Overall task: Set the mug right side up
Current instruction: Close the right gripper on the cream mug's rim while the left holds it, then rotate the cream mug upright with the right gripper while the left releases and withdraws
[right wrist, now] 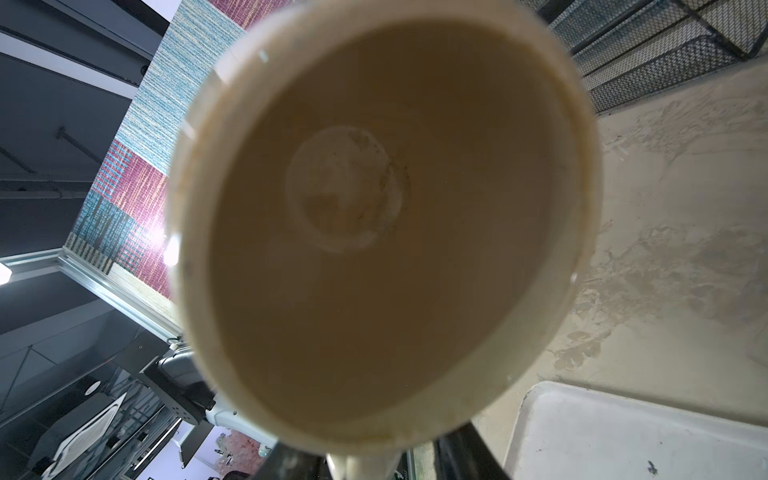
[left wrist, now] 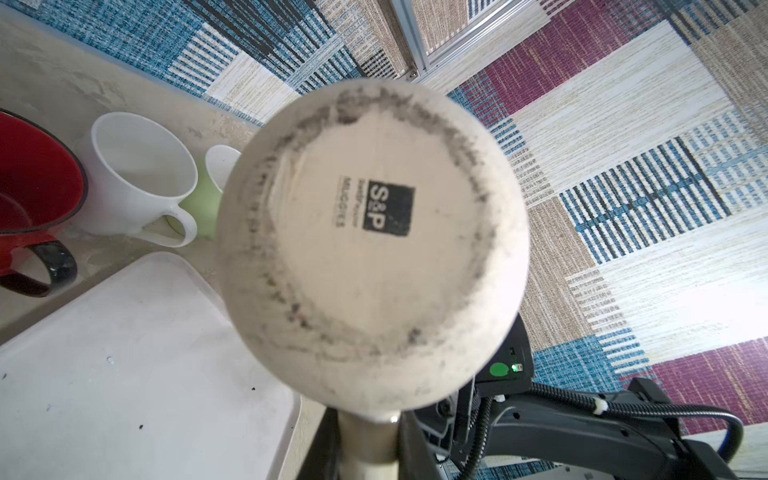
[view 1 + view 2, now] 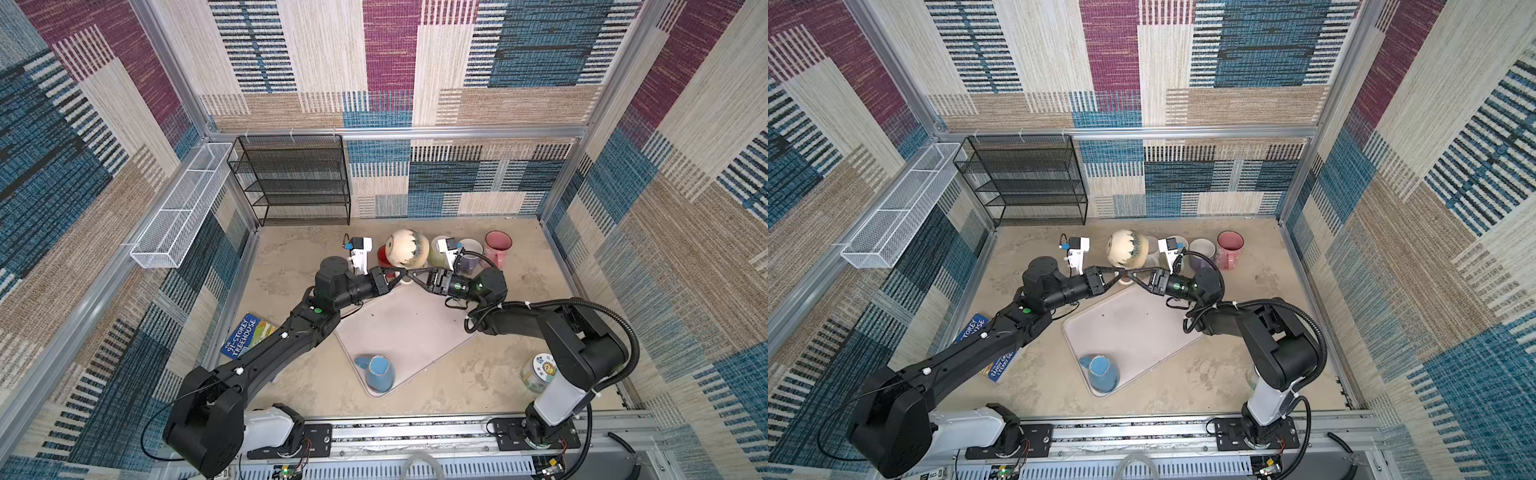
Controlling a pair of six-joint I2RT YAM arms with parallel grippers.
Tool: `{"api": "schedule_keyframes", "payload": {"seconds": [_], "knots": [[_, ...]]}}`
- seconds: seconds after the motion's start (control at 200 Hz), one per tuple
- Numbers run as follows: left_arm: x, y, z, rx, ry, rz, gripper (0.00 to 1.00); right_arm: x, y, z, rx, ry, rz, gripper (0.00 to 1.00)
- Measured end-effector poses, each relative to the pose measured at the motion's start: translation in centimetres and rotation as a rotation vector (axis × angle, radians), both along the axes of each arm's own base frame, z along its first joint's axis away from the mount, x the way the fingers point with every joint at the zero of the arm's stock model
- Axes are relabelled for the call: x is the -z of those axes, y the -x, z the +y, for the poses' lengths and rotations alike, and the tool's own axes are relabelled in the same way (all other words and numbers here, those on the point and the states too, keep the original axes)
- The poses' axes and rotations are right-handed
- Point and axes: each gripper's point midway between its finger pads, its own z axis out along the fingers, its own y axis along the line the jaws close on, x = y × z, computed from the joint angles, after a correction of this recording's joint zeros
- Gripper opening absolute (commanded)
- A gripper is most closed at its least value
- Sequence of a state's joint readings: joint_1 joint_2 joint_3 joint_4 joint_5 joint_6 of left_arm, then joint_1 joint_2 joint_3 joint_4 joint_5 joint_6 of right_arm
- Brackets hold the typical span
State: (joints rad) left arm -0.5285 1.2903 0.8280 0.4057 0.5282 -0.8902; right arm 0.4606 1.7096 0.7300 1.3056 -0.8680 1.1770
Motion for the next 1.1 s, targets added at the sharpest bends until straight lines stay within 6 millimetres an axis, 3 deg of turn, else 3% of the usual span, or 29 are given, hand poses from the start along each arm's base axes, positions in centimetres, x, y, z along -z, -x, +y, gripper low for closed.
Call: {"api": "schedule_keyframes", "payload": {"seconds": [0.27, 0.496, 0.611, 0.831, 1.097], "knots": [[-0.1, -0.4, -0.3, 0.002, 0.035, -0.012, 0.0, -0.4, 0.0, 0.4, -0.013, -0.02, 0.014, 0.28], [-0.1, -0.4, -0.3, 0.001, 0.042, -0.027, 0.0, -0.6, 0.0, 0.4, -0.018, -0.032, 0.037, 0.0], [-0.1, -0.4, -0.2, 0.001, 0.044, -0.029, 0.0, -0.6, 0.0, 0.4, -0.015, -0.034, 0.037, 0.0], [0.3, -0.2, 0.0, 0.0, 0.04, -0.024, 0.28, -0.3, 0.2, 0.2, -0.012, -0.027, 0.045, 0.0], [-0.1, 0.3, 0.8, -0.017, 0.032, -0.043, 0.45, 0.0, 0.5, 0.0, 0.001, -0.002, 0.036, 0.0]]}}
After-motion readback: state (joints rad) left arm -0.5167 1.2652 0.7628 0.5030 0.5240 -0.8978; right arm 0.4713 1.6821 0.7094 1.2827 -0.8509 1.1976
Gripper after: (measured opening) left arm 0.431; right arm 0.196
